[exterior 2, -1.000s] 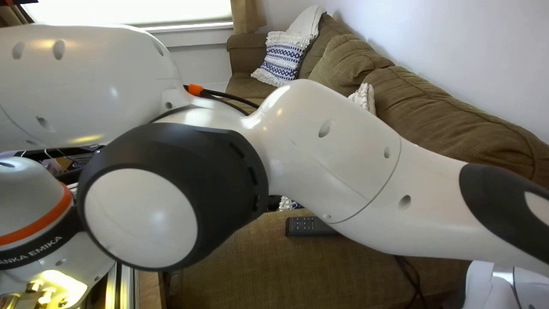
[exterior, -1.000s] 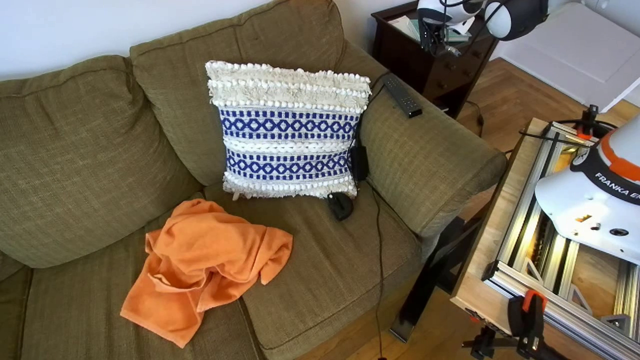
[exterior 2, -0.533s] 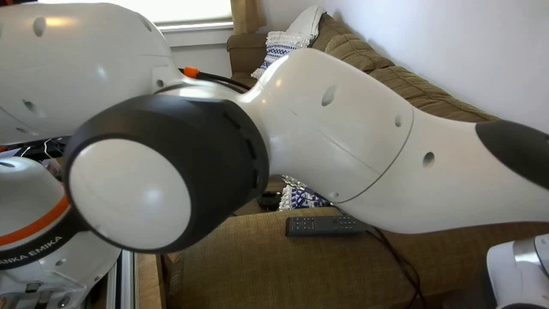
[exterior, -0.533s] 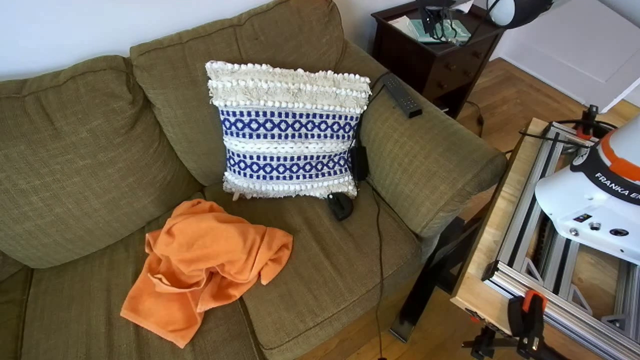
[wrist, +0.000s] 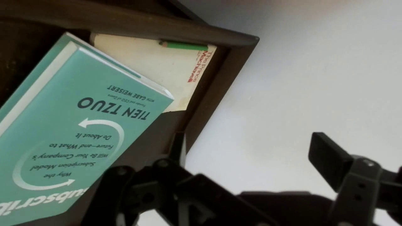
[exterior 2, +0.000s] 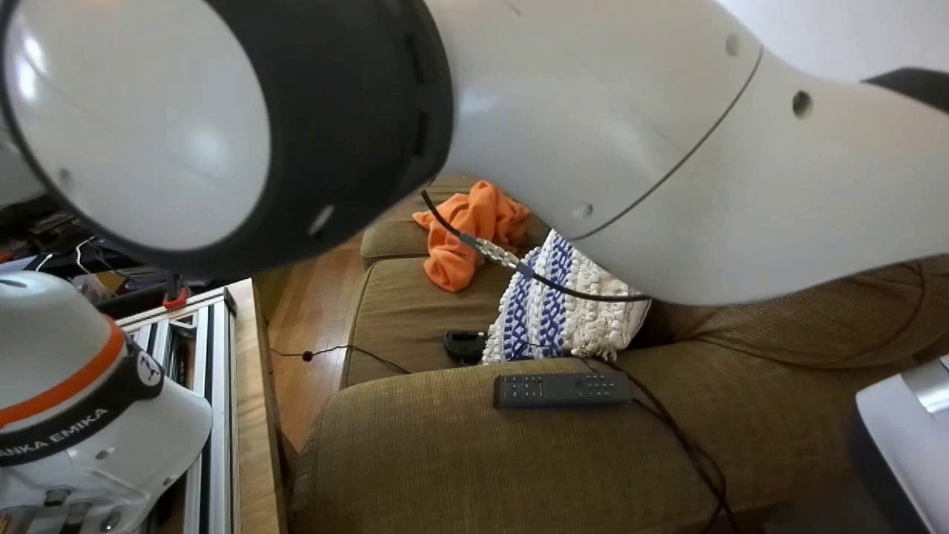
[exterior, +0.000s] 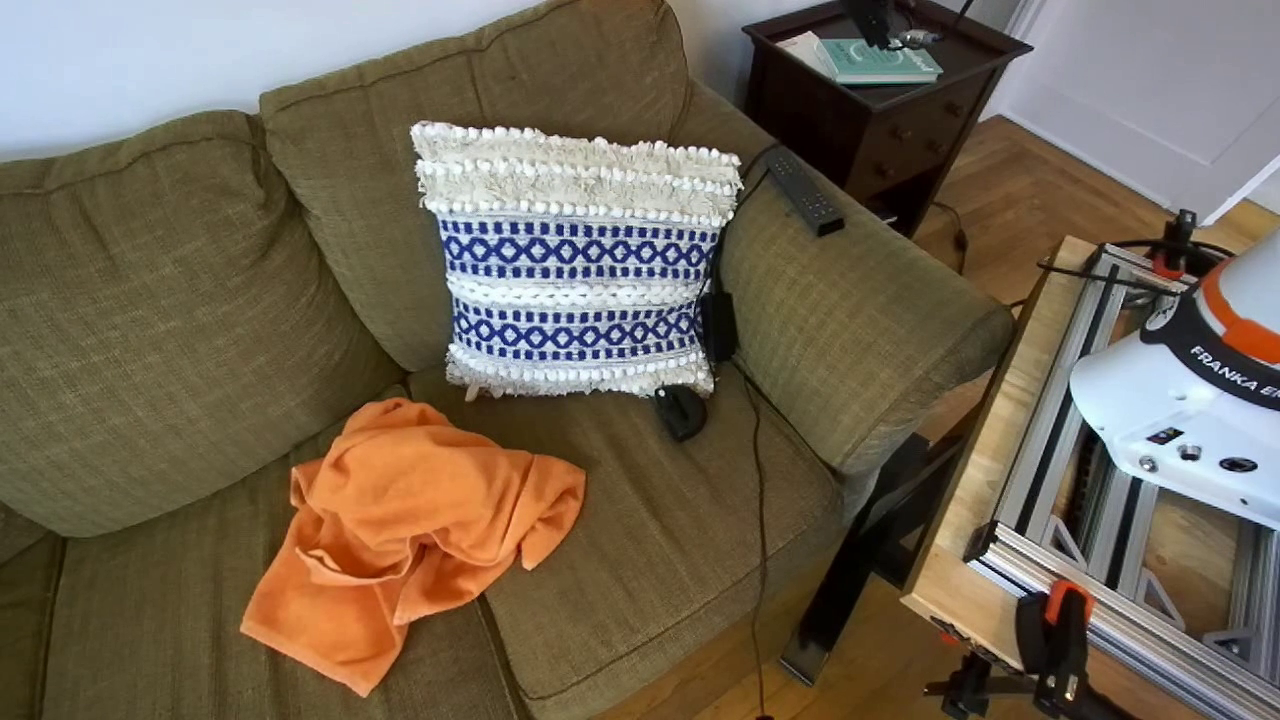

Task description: Pick up the book and place it on the side table to the right

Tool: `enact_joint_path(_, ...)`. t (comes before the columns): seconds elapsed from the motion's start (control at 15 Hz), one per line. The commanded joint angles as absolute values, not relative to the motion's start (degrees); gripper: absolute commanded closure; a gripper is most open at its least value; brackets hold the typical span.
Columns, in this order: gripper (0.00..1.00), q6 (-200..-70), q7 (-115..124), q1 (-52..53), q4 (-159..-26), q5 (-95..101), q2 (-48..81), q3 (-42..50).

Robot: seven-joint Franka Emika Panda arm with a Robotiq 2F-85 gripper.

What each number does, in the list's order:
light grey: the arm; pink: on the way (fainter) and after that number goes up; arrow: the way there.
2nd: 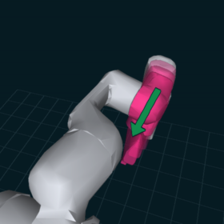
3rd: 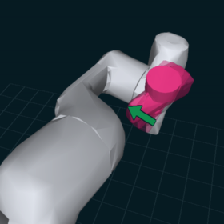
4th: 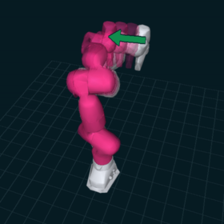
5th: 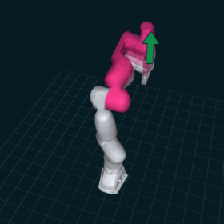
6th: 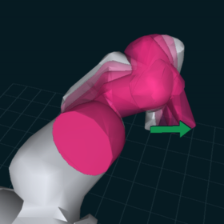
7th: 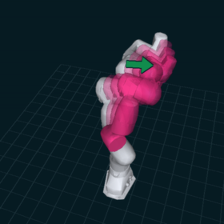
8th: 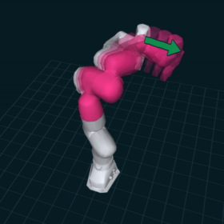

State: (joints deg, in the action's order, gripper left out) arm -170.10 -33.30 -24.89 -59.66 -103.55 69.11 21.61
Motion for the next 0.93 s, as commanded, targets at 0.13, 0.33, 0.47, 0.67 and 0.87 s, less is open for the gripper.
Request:
enact_joint_path(0.13, 0.0, -163.6, -50.6, -21.2, -77.7, -104.2, 53.8, 20.9)
enact_joint_path(0.33, 0.0, -162.9, -56.4, -19.3, -85.1, -101.9, 47.8, 20.7)
enact_joint_path(0.47, 0.0, -162.8, -64.4, -17.8, -90.3, -104.7, 43.3, 20.6)
enact_joint_path(0.67, 0.0, -163.1, -76.7, -14.9, -98.5, -109.4, 36.3, 20.8)
enact_joint_path(0.87, 0.0, -161.6, -88.4, -11.3, -105.4, -114.4, 30.1, 21.9)
